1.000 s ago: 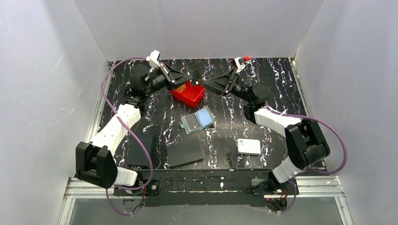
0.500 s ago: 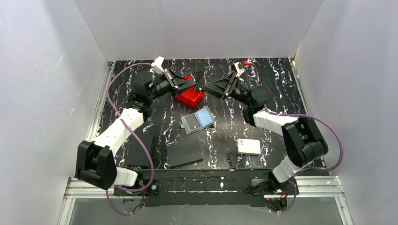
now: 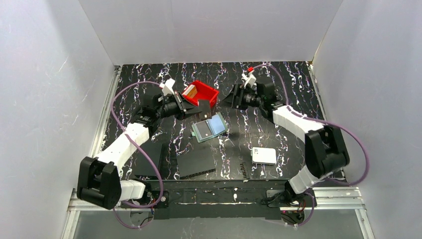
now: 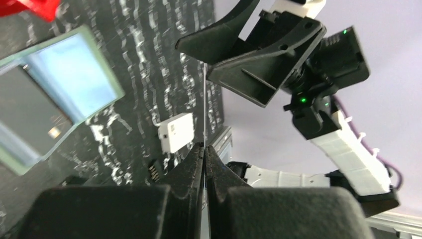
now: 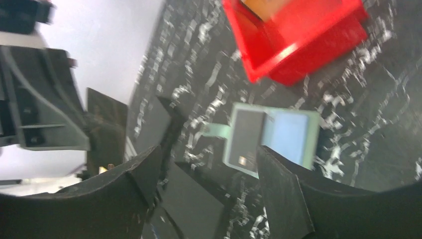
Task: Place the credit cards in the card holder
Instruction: Insert the credit card into the card holder.
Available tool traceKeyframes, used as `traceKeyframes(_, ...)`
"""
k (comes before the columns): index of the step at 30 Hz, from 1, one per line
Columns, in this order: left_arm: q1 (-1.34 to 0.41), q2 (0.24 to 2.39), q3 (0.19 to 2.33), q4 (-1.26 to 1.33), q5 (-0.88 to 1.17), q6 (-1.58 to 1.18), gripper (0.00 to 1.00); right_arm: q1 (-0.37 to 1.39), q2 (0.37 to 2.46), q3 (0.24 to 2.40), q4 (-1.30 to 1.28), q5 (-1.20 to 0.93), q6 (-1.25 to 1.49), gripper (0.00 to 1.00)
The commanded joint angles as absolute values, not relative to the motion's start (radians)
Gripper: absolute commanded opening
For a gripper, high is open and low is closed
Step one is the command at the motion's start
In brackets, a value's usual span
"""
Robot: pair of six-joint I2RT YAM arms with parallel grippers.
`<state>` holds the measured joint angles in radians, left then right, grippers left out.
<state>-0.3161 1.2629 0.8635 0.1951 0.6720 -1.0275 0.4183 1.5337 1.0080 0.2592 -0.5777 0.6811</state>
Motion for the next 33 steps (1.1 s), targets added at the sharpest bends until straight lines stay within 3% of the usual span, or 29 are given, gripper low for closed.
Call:
traceKeyframes(1,-0.308,1.32,0.827,0.065,0.725,-0.913,0.0,0.416,1.665,1.054,0.069,-0.64,0.489,0.77)
traceKeyframes(5,-0.307,1.365,0.797,0.086,0.709,-0.886,0.0,0.416,1.777,1.035,0.136,-0.677,0.51,0.55)
traceKeyframes(13,-0.307,1.543,0.772,0.181,0.747,-0.894,0.0,0.405,1.925,1.05,0.16,-0.687,0.462,0.56)
traceKeyframes(23,-0.307,1.66,0.795,0.188,0.749,-0.851,0.0,0.384,1.953,1.023,0.185,-0.698,0.451,0.53)
traceKeyframes(33,-0.308,1.779,0.841,0.222,0.722,-0.853,0.0,0.383,2.006,1.023,0.231,-0.738,0.478,0.43)
